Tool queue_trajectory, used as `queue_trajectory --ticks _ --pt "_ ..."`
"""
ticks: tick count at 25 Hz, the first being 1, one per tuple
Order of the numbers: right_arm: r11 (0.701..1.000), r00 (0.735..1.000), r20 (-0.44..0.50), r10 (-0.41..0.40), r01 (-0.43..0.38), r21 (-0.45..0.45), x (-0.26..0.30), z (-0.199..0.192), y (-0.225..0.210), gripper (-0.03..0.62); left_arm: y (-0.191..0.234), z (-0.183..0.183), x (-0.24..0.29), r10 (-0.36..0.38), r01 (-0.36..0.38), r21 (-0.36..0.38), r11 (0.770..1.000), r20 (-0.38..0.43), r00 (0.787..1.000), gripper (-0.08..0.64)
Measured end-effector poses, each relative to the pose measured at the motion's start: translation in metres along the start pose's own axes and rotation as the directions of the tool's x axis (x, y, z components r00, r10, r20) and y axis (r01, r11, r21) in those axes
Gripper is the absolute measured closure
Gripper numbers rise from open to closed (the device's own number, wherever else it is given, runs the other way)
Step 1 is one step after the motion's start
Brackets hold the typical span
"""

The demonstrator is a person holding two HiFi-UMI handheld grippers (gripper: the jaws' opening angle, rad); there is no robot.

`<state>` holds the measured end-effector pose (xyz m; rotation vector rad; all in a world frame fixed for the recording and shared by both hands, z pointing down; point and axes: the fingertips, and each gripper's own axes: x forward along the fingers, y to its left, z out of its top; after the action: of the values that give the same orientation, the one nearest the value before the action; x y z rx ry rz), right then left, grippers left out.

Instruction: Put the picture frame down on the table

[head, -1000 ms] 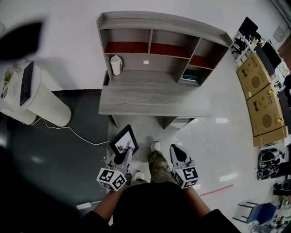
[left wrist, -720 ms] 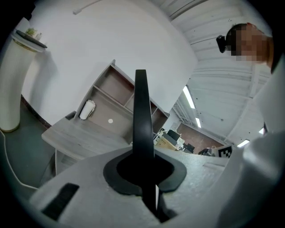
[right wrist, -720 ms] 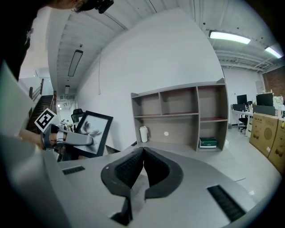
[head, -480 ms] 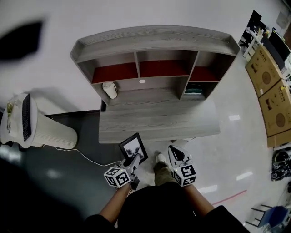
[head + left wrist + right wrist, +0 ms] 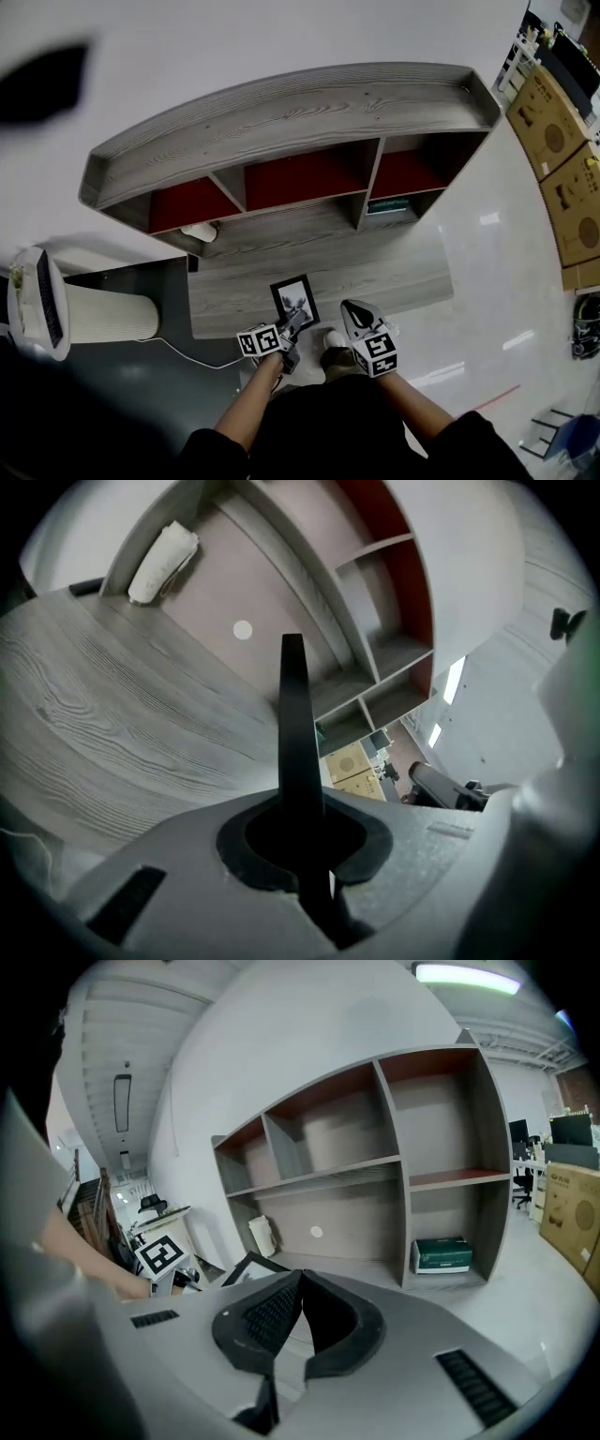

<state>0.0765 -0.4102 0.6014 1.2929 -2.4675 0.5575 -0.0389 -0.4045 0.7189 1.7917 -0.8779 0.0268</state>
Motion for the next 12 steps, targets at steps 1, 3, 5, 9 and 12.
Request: queue_trajectory --ticks 1,3,5,9,12 --pt "1.0 1.0 -0.015 -0.016 0.015 -0.015 0.007 -0.005 -0.009 0.58 0.009 0.0 0.013 0.001 -0.001 -0.008 1.0 -0.02 1.0 0.532" --pt "0.999 0.998 -0.056 -0.028 0.026 -0.045 0.019 -0.018 -0.022 0.58 0.027 -0.001 0.037 0.006 -0.008 -0.03 1.0 -0.057 0.998 0.532" --pt "0.999 0.995 -0.099 -0.025 0.02 -0.049 0.026 -0.027 -0.031 0.58 0.041 0.0 0.057 0.009 -0.013 -0.055 0.998 -0.075 0.997 0.532" --pt "0.997 0.995 -0.079 -0.059 0.054 -0.06 0.027 -0.018 -0.045 0.581 0.075 0.007 0.082 0.069 -0.076 -0.072 0.995 -0.091 0.994 0.531" --pt "0.993 0.994 -0.037 -0.104 0.101 -0.066 0.022 -0.01 -0.062 0.58 0.088 0.007 0.097 0.096 -0.109 -0.12 0.987 -0.115 0.989 0.531"
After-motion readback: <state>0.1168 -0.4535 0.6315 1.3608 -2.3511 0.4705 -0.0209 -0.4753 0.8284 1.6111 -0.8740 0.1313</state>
